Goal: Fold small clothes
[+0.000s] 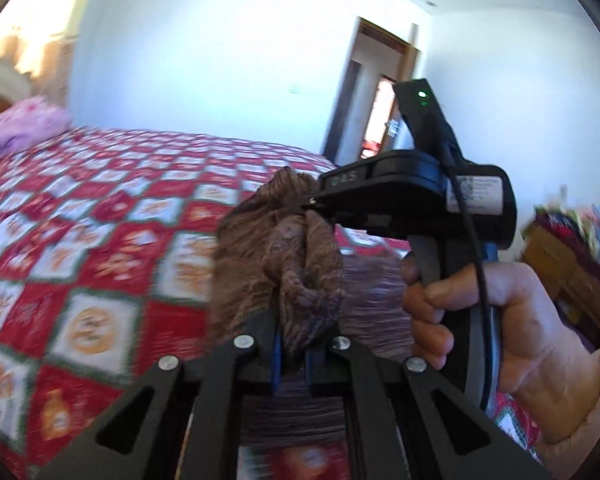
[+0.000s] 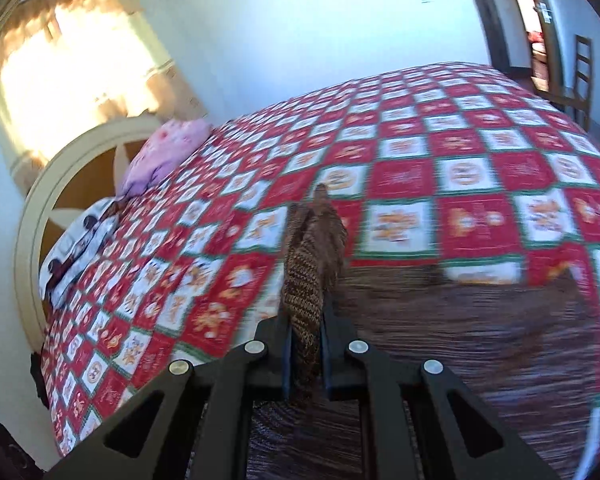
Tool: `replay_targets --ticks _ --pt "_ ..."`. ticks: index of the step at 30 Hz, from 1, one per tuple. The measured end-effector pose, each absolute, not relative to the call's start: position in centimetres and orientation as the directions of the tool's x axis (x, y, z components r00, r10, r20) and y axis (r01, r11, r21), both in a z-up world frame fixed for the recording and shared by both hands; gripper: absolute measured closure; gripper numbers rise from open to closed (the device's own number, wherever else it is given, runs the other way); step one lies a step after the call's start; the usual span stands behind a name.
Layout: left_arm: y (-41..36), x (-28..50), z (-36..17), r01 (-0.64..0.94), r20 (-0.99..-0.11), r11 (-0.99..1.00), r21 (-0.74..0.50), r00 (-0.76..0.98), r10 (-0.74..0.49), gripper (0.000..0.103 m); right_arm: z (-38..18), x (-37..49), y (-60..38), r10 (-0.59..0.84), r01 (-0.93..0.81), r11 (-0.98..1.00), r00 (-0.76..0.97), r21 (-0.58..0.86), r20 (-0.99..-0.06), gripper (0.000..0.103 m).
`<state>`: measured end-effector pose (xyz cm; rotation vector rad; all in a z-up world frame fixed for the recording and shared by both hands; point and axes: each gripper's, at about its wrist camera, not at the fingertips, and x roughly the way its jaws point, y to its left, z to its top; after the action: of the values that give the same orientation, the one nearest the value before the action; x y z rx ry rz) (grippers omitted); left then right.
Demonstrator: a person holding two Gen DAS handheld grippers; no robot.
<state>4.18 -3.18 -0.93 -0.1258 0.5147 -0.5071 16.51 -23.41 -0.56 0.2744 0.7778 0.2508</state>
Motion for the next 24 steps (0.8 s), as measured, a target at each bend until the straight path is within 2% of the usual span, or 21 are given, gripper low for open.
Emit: replay_targets --ticks 10,19,22,24 --pt "-12.8 2.9 -2.3 0.601 -0.513 0.778 -0.185 0.616 -0.598 0.095 -2.7 13.6 -33.5 0.248 0.0 0.935 0.716 0.355 -0.653 0.093" --pt "-18.1 2.0 -4.0 0.623 -0.578 0.767 -0.152 0.574 -0.581 0.095 -5.1 13.4 -37.3 0.225 0.014 0.947 0.687 0.322 -0.691 0.093" --pt "-18.4 2.2 -4.6 0.613 -0.623 0.772 -0.165 0.542 -0.564 0.093 -6.6 13.7 -37.7 0.225 0.011 0.951 0.663 0.31 -0.714 0.093" --pt "-17.8 2.0 -4.4 0.623 -0.626 0.758 -0.192 0.517 -0.584 0.087 -7.1 13.4 -38.4 0.23 0.032 0.942 0.66 0.333 -0.715 0.09"
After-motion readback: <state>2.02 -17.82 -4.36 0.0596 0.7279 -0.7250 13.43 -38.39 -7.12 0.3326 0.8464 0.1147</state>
